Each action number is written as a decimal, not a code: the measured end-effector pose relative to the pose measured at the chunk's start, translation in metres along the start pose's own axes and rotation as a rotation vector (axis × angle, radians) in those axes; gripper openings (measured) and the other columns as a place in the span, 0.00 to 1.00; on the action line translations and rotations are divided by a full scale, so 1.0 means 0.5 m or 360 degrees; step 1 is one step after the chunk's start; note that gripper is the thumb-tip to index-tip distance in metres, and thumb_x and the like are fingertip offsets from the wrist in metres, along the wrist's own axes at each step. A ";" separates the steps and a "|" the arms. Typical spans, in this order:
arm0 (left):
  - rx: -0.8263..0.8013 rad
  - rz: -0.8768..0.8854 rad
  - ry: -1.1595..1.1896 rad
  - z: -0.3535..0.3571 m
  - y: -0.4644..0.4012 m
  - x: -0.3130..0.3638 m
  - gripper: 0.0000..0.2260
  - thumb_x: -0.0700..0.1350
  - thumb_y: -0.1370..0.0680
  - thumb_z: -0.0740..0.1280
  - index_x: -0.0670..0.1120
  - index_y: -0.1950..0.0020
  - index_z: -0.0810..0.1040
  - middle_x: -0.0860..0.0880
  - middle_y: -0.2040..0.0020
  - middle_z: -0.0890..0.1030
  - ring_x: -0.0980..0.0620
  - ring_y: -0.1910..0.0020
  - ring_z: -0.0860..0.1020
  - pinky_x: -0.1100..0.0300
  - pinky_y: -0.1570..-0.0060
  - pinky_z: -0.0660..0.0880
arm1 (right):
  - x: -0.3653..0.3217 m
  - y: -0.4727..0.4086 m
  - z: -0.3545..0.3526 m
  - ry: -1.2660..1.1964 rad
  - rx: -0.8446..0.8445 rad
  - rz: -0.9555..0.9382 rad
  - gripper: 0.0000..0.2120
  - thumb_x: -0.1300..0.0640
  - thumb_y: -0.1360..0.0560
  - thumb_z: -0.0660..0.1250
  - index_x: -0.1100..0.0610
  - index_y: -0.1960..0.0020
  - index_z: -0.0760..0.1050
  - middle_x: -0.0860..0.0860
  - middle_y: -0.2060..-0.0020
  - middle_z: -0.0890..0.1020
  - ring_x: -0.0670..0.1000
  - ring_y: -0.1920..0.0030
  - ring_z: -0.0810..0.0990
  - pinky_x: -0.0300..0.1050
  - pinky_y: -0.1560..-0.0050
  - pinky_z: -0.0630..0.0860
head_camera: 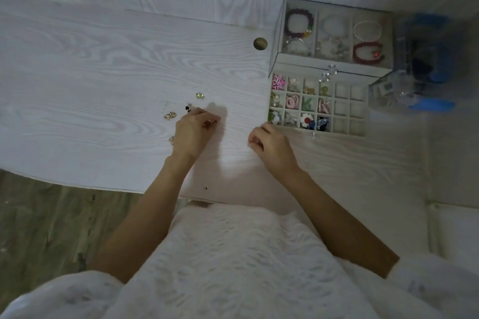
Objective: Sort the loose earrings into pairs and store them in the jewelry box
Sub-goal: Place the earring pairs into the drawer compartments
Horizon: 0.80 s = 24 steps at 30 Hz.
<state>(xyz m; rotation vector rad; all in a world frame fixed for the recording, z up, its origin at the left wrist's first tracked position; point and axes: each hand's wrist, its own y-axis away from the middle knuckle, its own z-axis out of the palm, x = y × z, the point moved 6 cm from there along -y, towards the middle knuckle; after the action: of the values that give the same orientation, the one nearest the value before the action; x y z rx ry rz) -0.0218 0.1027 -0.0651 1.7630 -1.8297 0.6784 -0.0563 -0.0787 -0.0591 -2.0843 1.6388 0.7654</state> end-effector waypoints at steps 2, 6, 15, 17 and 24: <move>-0.0044 0.0099 0.0139 0.014 0.003 0.046 0.06 0.37 0.28 0.70 0.45 0.54 0.84 0.48 0.55 0.81 0.53 0.63 0.79 0.59 0.59 0.79 | 0.033 0.042 -0.034 -0.0063 0.0054 0.0108 0.03 0.65 0.28 0.68 0.60 0.59 0.75 0.52 0.60 0.75 0.48 0.62 0.73 0.38 0.61 0.70; -0.0218 0.0330 0.0344 0.066 -0.001 0.169 0.06 0.38 0.27 0.70 0.46 0.52 0.84 0.49 0.55 0.81 0.54 0.62 0.79 0.67 0.59 0.77 | 0.122 0.118 -0.113 -0.0172 0.0261 0.0481 0.03 0.64 0.28 0.69 0.58 0.58 0.76 0.49 0.60 0.75 0.47 0.62 0.74 0.36 0.59 0.70; -0.0514 0.0755 0.0072 0.298 -0.052 0.434 0.07 0.35 0.31 0.69 0.42 0.56 0.84 0.43 0.56 0.83 0.44 0.60 0.81 0.56 0.59 0.79 | 0.268 0.223 -0.266 -0.0472 0.0820 0.0934 0.05 0.63 0.29 0.70 0.54 0.59 0.77 0.53 0.59 0.81 0.48 0.61 0.78 0.33 0.60 0.74; -0.0543 0.0701 0.0014 0.327 -0.059 0.445 0.08 0.36 0.31 0.68 0.43 0.55 0.84 0.43 0.55 0.84 0.43 0.58 0.81 0.52 0.57 0.79 | 0.281 0.228 -0.283 -0.0527 0.0866 0.0939 0.05 0.63 0.29 0.71 0.54 0.59 0.76 0.53 0.59 0.81 0.49 0.61 0.79 0.34 0.59 0.75; -0.0587 0.0719 -0.0193 0.358 -0.055 0.438 0.07 0.39 0.30 0.68 0.41 0.55 0.84 0.41 0.57 0.82 0.40 0.58 0.79 0.49 0.59 0.79 | 0.302 0.206 -0.307 -0.0644 0.0903 0.0911 0.05 0.62 0.29 0.71 0.55 0.58 0.76 0.53 0.60 0.80 0.51 0.60 0.80 0.41 0.58 0.78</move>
<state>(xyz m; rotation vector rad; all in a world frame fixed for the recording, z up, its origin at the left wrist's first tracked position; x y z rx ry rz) -0.0039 -0.1806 -0.0534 1.1869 -2.2927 0.3621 -0.1021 -0.3111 -0.0300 -1.0081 1.9298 0.7115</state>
